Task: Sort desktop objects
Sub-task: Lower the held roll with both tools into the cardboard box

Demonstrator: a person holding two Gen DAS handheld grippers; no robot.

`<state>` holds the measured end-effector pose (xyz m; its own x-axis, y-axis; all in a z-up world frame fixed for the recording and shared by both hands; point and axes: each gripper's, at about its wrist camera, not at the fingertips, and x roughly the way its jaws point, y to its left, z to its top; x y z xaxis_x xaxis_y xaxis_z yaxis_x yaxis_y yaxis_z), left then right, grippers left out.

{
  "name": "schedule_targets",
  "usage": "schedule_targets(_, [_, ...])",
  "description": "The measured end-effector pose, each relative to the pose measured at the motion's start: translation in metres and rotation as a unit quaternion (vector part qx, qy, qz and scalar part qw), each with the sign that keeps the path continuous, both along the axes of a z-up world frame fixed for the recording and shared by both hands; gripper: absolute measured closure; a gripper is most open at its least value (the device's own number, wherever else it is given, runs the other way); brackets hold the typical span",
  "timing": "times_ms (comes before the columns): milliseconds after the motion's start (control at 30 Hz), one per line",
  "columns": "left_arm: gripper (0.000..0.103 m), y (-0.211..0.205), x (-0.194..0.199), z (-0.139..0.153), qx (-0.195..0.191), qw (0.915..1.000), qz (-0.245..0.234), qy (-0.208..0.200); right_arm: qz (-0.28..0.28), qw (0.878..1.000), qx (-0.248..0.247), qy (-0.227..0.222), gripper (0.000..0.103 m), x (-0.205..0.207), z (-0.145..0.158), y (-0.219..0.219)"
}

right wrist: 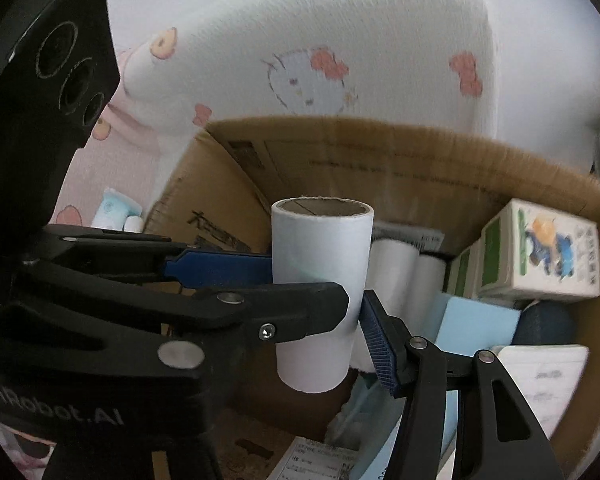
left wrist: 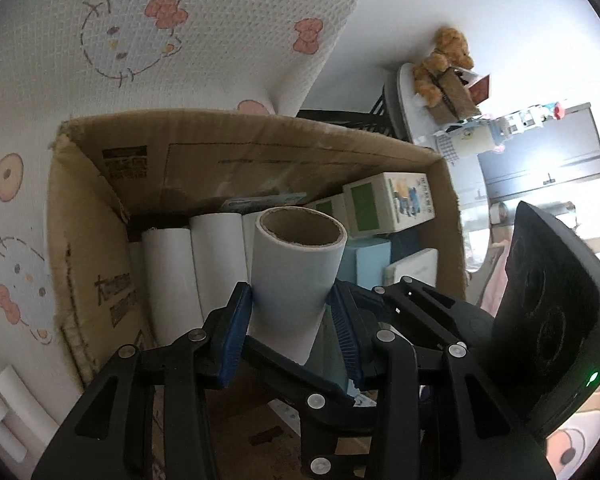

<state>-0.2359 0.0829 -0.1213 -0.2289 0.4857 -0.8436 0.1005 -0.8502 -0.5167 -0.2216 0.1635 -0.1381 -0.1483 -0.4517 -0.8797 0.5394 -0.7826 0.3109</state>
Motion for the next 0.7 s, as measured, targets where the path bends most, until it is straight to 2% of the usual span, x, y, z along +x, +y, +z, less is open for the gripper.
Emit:
schedule_targets(333, [0.058, 0.008, -0.011, -0.019, -0.011, 0.9994, 0.009, -0.031, -0.013, 0.999, 0.006, -0.048, 0.048, -0.016, -0.021, 0.009])
schedule_targets(500, [0.059, 0.011, -0.014, -0.025, -0.028, 0.9986, 0.013, -0.043, -0.013, 0.999, 0.008, -0.036, 0.048, -0.018, -0.018, 0.011])
schedule_targets(700, [0.062, 0.009, -0.014, -0.023, -0.041, 0.9975, 0.041, -0.040, -0.007, 1.000, 0.011, -0.022, 0.048, -0.018, -0.010, 0.012])
